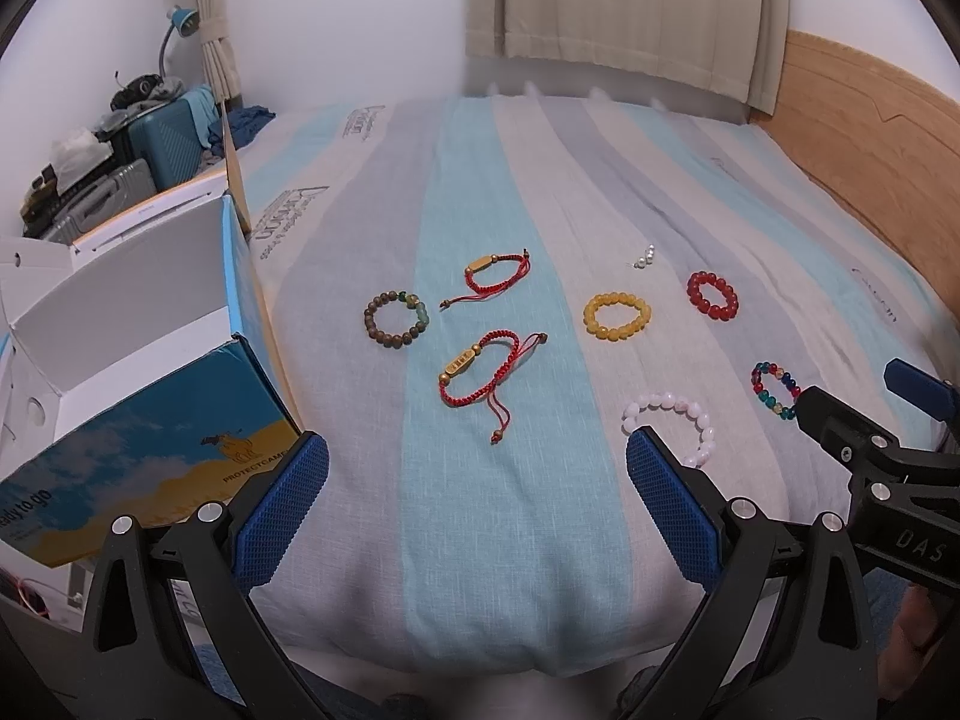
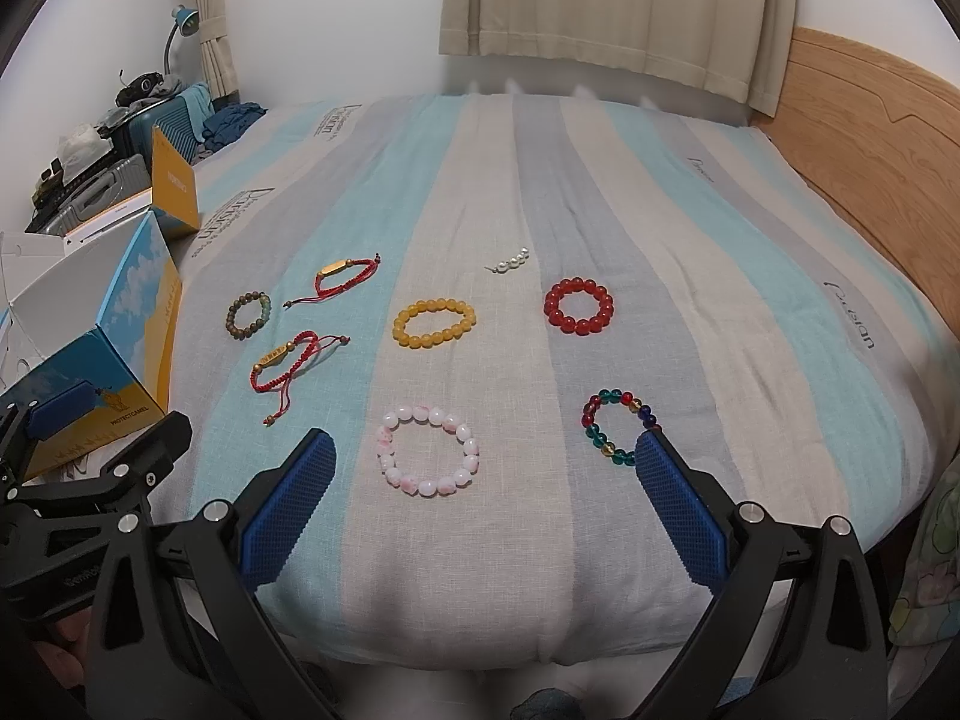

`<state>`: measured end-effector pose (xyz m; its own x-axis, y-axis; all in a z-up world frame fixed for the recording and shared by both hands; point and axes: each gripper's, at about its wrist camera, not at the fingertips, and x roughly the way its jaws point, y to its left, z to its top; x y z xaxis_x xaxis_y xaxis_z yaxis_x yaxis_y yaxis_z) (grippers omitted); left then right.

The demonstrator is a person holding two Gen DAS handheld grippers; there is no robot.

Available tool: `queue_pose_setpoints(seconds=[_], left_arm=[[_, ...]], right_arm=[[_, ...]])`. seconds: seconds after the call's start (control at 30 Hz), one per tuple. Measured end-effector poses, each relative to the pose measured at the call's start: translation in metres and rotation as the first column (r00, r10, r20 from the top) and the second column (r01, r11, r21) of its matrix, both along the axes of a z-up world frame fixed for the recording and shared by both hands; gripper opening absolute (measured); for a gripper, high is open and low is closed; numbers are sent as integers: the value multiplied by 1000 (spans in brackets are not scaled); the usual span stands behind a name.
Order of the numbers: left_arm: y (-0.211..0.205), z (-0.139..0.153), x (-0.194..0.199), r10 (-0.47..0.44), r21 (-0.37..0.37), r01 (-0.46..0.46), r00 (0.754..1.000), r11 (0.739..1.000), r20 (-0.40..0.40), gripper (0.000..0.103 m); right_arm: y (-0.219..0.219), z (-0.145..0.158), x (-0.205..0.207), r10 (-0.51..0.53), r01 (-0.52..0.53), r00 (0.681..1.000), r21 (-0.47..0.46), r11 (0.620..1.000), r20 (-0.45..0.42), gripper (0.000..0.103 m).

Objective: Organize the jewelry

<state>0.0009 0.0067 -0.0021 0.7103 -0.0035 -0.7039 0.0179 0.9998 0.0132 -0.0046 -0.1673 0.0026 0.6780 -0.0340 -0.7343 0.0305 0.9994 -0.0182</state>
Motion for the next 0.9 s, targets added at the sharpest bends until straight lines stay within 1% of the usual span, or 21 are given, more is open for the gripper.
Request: queue_pose_setpoints(seconds=[0.37,0.6,0.83,0.9], left_arm=[[-1,-6,5,2,-7,-2,1000,1000,-17,97],[-15,-26,19,-33,-12,32,997,999,-66,97],[-53,-47,44,-100,-7,100,989,995,-111,97],[-63,-53,53,-115,-17,114,985,993,-128,97]], right_arm=[[-6,-4,3,-6,6,1000,-11,1000,-8,96],[-37,-16,19,-55,55,998,-13,998,-41,96],[-82,-32,47,-124,123,988,-14,992,-94,96],[-92,-38,55,-138,138,984,-9,990,-116,96]])
